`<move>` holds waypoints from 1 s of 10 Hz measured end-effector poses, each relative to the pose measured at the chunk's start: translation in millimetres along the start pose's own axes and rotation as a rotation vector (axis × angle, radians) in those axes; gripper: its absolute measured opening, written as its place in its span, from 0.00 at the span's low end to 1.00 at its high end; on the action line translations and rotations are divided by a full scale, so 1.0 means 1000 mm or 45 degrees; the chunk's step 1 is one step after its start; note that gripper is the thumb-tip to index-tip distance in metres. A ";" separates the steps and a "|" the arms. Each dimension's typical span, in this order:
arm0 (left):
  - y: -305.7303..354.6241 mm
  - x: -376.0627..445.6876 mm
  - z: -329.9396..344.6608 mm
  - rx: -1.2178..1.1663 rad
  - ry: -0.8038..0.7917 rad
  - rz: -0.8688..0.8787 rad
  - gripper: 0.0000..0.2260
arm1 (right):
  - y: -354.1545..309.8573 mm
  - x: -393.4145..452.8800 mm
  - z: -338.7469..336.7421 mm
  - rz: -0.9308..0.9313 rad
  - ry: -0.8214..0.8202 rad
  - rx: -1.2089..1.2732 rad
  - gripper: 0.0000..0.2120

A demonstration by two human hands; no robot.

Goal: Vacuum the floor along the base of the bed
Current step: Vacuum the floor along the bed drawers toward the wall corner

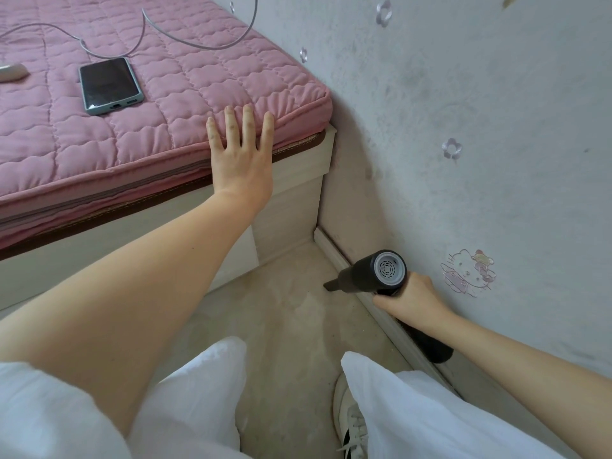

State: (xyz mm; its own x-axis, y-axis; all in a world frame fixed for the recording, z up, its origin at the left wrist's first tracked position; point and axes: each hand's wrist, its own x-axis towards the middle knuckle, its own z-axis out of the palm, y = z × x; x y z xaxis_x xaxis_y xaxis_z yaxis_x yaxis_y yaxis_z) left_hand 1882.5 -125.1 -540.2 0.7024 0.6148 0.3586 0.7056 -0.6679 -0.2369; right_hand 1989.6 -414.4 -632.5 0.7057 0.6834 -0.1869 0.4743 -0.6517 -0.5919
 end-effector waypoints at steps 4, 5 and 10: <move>0.001 -0.001 0.000 -0.003 0.004 -0.002 0.36 | -0.012 0.003 0.018 -0.064 -0.069 0.082 0.08; 0.001 0.000 0.001 -0.002 0.005 0.001 0.37 | -0.011 0.008 0.021 -0.057 -0.054 0.054 0.08; 0.002 -0.002 0.004 -0.009 0.021 0.005 0.37 | -0.022 0.051 0.024 -0.003 0.029 0.035 0.10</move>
State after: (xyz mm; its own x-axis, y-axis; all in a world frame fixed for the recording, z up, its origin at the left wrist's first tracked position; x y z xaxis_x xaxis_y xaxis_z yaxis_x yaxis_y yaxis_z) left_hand 1882.4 -125.9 -544.6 0.7034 0.6053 0.3727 0.7022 -0.6731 -0.2320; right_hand 2002.7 -357.2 -647.4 0.7169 0.6767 -0.1678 0.4613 -0.6409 -0.6136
